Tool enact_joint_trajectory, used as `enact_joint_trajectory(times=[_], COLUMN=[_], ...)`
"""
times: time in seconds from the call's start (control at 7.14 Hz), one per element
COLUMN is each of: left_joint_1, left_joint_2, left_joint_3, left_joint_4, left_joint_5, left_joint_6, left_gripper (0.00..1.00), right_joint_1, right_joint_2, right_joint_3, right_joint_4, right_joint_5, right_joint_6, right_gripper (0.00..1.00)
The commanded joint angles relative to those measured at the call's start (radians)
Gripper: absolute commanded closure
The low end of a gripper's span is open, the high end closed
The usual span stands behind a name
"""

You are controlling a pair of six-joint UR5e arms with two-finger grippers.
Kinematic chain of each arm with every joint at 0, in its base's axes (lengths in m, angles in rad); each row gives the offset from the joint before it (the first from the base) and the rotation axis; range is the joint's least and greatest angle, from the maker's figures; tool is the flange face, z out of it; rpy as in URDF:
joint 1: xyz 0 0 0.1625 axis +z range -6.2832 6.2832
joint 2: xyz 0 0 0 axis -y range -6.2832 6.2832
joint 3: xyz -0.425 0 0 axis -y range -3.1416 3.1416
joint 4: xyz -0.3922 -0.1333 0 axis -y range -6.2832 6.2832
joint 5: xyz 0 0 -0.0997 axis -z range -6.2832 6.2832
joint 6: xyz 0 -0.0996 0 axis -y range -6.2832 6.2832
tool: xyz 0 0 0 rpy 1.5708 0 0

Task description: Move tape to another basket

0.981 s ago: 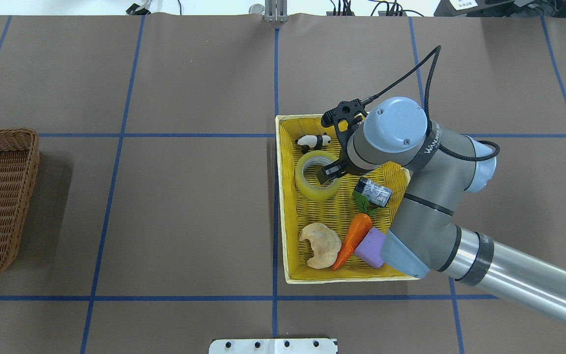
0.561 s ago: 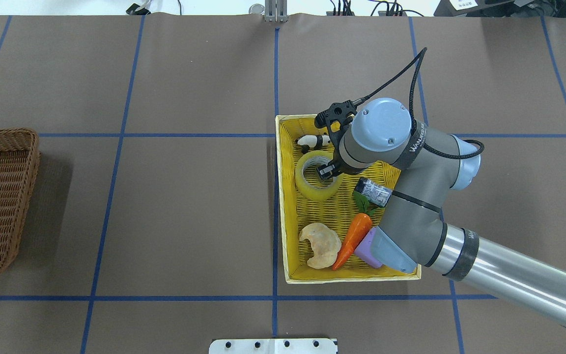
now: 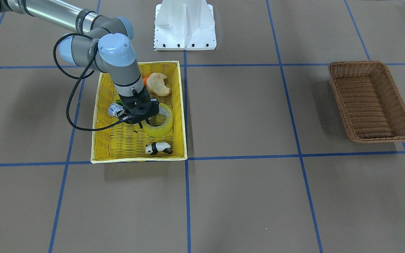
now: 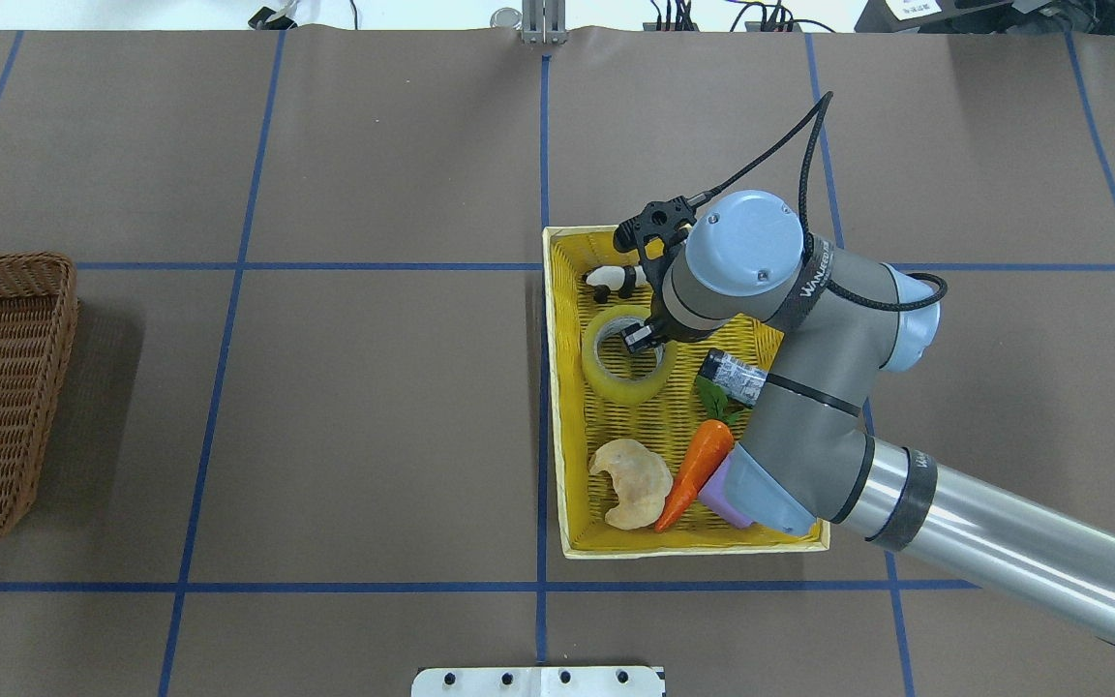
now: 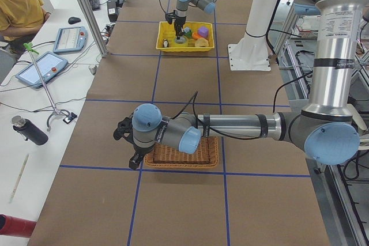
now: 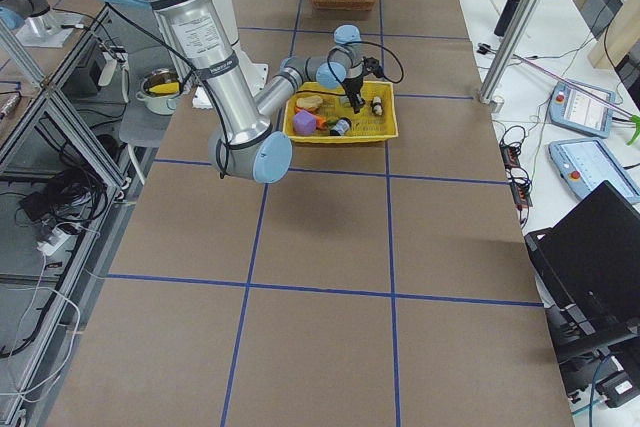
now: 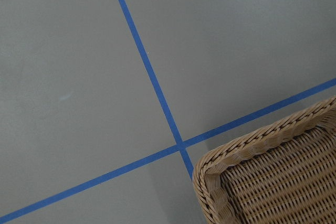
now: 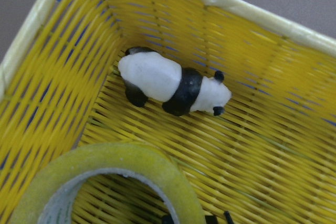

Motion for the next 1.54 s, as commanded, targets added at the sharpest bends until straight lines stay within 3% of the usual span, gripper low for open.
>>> enact_joint_trajectory(times=[0.0, 0.28, 0.84, 0.98, 1.12, 1.4], left_joint_1=[0.003, 0.003, 0.04, 0.083, 0.13, 0.25], left_joint_2=[0.0, -0.012, -0.096, -0.101, -0.089, -0.141], left_joint_3=[0.034, 0.028, 0.025, 0.021, 0.034, 0.021], left_joint_4=[-0.062, -0.063, -0.07, -0.167, -0.35, -0.407], left_joint_5=[0.0, 0.0, -0.043, -0.063, -0.06, -0.055], left_joint_6=[-0.003, -0.061, -0.228, -0.227, -0.245, -0.422], left_gripper=[0.01, 0.01, 0.01, 0.01, 0.01, 0.01], right_joint_1=[0.025, 0.08, 0.097, 0.096, 0.082, 0.031], right_joint_2=[0.0, 0.002, 0.086, 0.117, 0.143, 0.172], right_joint_3=[0.015, 0.078, 0.087, 0.086, 0.083, 0.048], right_joint_4=[-0.005, -0.007, 0.006, 0.006, 0.007, 0.095], right_joint_5=[0.005, 0.042, 0.041, 0.035, 0.012, -0.105], right_joint_6=[-0.004, -0.004, 0.066, 0.078, 0.113, 0.15], right_gripper=[1.0, 1.0, 1.0, 1.0, 1.0, 1.0])
